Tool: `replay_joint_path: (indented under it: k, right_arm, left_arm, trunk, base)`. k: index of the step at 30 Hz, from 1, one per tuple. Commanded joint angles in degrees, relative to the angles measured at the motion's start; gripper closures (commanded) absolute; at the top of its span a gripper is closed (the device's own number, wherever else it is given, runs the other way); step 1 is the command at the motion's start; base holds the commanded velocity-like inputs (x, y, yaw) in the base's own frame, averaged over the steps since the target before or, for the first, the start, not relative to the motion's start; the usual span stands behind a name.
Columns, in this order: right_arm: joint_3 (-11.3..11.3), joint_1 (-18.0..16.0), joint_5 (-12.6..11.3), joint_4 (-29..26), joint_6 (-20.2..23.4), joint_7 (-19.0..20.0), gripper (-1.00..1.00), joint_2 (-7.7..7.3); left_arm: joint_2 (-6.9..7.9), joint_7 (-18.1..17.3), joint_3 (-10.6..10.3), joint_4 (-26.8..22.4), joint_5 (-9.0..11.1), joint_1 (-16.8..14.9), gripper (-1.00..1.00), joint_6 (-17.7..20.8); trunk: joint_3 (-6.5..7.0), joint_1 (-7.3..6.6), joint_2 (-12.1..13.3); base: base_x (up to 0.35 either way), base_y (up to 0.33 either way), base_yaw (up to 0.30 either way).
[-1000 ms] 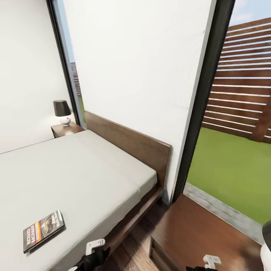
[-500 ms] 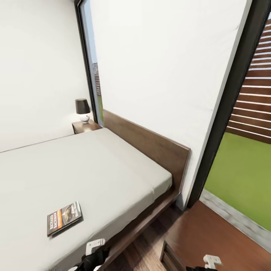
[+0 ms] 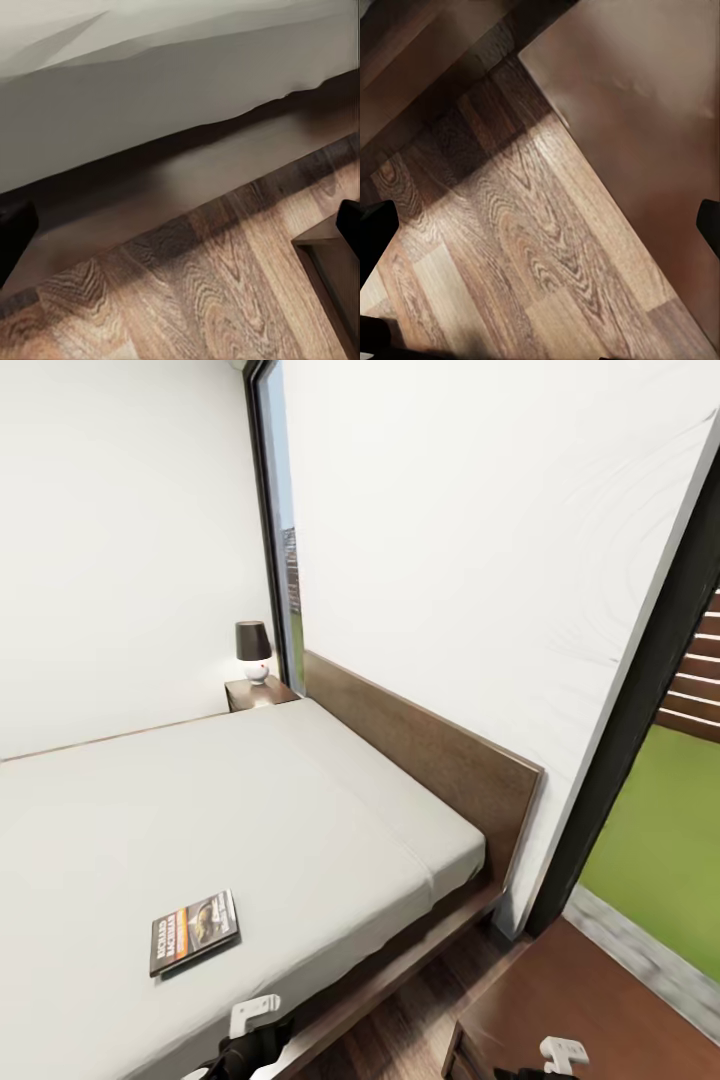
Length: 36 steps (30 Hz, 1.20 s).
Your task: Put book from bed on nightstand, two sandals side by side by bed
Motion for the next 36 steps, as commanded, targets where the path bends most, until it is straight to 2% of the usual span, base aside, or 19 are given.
replay_joint_path:
  k: [1, 36]
  right_arm:
    - [-0.21, -0.03, -0.23, 0.03, 0.13, 0.26, -1.0, -0.01]
    - [-0.2, -0.03, -0.23, 0.03, 0.14, 0.27, -1.0, -0.01]
  left_arm:
    - [-0.08, -0.37, 0.29, 0.05, 0.33, -0.04, -1.0, -0.02]
    - [-0.17, -0.37, 0.28, 0.05, 0.34, -0.04, -1.0, -0.01]
  trunk:
    - [-0.05, 0.0, -0.03]
    - [6.05, -7.47, 13.61]
  base:
    - [0.024, -0.022, 0.017]
    - [0.001, -0.001, 0.001]
